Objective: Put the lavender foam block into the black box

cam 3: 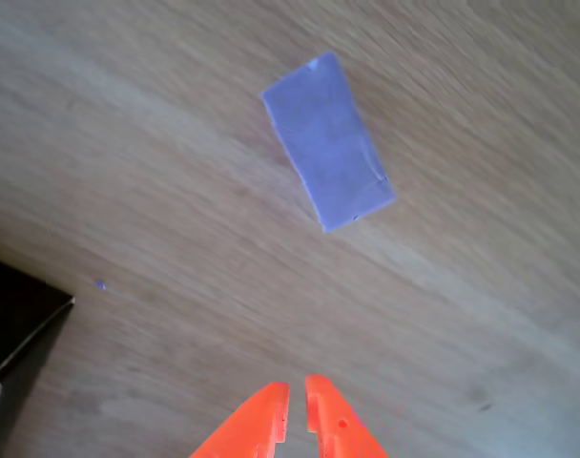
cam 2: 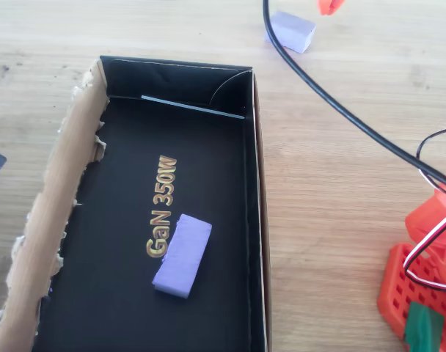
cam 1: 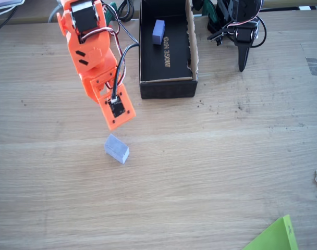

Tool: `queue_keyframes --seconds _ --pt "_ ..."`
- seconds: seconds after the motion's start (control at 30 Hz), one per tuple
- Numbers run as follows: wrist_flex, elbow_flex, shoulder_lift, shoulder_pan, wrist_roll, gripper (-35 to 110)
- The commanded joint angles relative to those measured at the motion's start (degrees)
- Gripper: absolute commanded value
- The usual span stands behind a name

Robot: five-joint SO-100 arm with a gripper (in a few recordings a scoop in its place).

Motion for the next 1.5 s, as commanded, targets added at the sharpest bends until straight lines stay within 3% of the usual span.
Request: queue_keyframes --seconds 0.0,0.6,1.1,1.47 --pt "0.62 -0.70 2.11 0.18 2.90 0" --pt "-14.24 -1.41 0.53 4.13 -2.81 0" --pt "-5.54 -9.58 -4.48 0.00 2.11 0" --pt "-6.59 -18.46 -10.46 1.85 -3.34 0"
